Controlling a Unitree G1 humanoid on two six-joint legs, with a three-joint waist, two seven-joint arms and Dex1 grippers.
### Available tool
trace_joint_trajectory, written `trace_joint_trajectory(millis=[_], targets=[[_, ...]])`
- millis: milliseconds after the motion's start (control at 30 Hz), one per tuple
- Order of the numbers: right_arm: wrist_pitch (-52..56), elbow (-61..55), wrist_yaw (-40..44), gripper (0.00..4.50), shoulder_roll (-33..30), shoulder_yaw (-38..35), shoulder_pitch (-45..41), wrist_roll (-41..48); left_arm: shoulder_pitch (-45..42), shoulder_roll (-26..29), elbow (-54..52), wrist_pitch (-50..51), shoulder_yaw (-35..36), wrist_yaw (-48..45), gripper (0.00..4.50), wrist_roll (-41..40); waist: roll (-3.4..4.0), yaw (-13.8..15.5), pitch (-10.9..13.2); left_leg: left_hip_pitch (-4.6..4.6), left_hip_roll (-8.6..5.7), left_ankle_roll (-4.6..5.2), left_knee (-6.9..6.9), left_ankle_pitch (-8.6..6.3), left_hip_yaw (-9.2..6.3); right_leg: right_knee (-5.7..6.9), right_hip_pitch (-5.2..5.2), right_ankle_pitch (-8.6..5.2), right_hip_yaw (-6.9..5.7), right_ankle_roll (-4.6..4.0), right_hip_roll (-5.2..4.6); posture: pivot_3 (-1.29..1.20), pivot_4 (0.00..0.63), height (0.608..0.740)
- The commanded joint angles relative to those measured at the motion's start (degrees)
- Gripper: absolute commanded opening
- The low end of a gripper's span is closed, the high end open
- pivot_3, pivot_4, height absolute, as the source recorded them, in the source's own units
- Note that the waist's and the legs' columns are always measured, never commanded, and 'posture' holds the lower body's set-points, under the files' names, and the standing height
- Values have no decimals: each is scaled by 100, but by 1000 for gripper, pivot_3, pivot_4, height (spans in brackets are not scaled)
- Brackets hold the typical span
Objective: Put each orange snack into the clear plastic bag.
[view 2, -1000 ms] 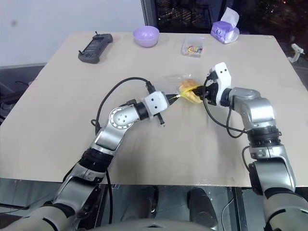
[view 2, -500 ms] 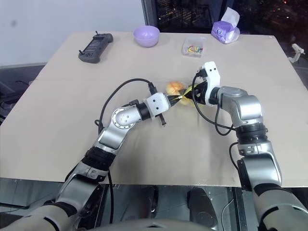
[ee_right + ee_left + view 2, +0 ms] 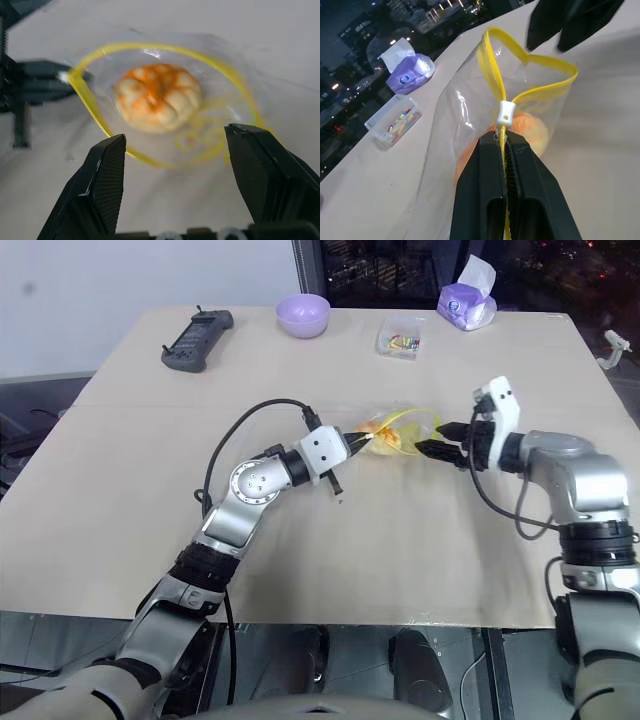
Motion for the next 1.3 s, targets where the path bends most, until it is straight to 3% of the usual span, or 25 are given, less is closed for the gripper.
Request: trace_joint_trajectory(millis=[33,133,300,500,667,900,1133,1167,1300], targets=[[-1321,500,-190,3408,-373,172,-1,-900,-50,6,-112,-7,103,62,0,-87,0,5,0,1,0,0,1,0,1,0,0,0,0,0,0,0,150,740],[-2789,1242,-500,3408,-568,1010,-4,-2179,-37,-2,-127,14,92,47,0,-99,0,-2,0,1,0,0,1,0,1,-1,0,0,0,0,-1,0,150,740],[-4299,2144,-1019,3408,-123,1324,-414,-2883,-25,-2,-135,32,86,35,0,-105,0,-48,0,6,3,-4,0,2,9,2,-1,0,8,0,2,0,150,740],[-5533,2818,-1475,3408,167,1320,-945,-3294,22,8,-198,90,92,48,0,-93,1,4,1,5,2,-25,0,14,7,-1,-1,0,8,0,0,0,150,740],[-6651,3007,-1018,3408,11,1433,-1007,-3418,48,-16,-226,110,72,73,0,-78,1,17,1,1,-1,-25,0,14,6,-6,0,0,6,0,-3,0,150,740],[-7322,3303,-696,3408,85,1413,-1100,-3376,20,-19,-187,80,60,43,0,-78,1,-19,1,4,0,-25,0,15,8,-3,0,0,8,0,-2,0,150,740],[-7550,3518,-698,309,154,1406,-1156,-3393,59,15,-252,94,61,24,0,-74,1,-9,1,5,0,-26,0,15,7,-2,1,0,8,0,-2,0,150,740],[-7566,3539,-701,21,157,1407,-1159,-3398,57,17,-248,96,62,26,0,-72,1,-8,1,5,0,-26,0,15,7,-2,1,0,8,0,-2,0,150,740],[-7584,3577,-737,21,149,1401,-1188,-3434,50,26,-231,93,64,27,0,-72,1,-8,1,5,0,-26,0,15,7,-2,1,0,8,0,-2,0,150,740]])
